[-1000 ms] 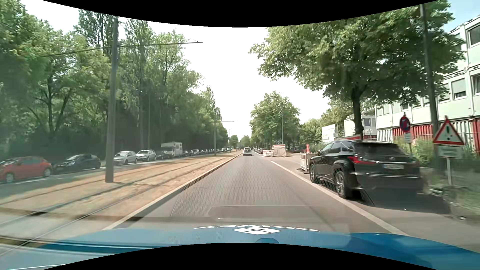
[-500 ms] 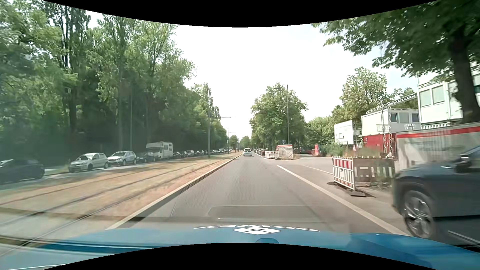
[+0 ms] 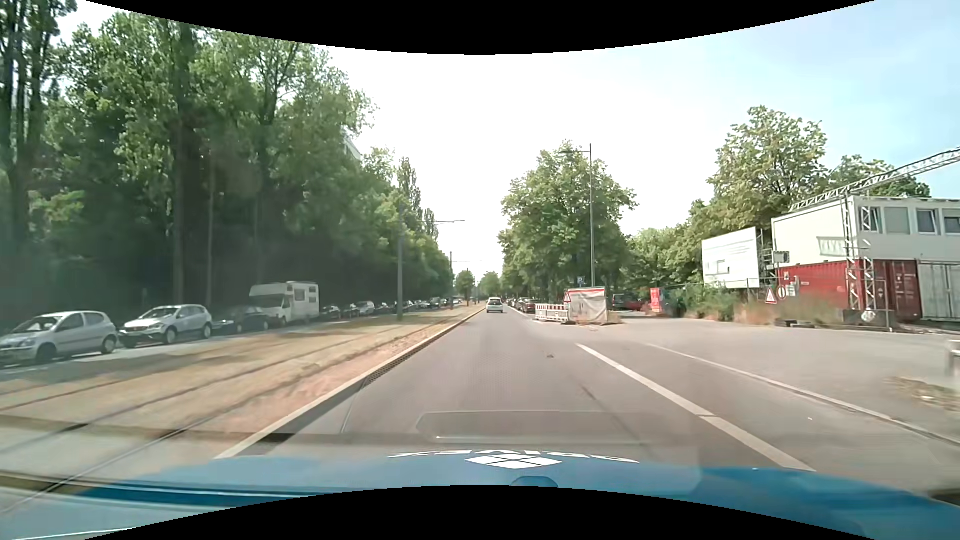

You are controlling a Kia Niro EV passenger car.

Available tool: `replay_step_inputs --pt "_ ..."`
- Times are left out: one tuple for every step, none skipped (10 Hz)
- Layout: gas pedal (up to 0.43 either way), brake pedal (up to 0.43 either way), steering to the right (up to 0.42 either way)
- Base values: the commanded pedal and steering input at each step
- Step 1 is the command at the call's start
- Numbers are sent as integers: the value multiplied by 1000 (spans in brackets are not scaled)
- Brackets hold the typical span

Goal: Follow the waypoints while adhering to traffic rules and regulations

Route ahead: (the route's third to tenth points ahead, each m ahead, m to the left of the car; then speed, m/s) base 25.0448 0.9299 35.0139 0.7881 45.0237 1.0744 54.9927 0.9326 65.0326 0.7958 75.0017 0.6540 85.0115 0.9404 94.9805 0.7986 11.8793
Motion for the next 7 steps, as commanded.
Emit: replay_step_inputs --pt "177 0 -1" --pt "177 0 -1" --pt "177 0 -1" --pt "177 0 -1" --pt "177 0 -1" --pt "177 0 -1" --pt "177 0 -2"
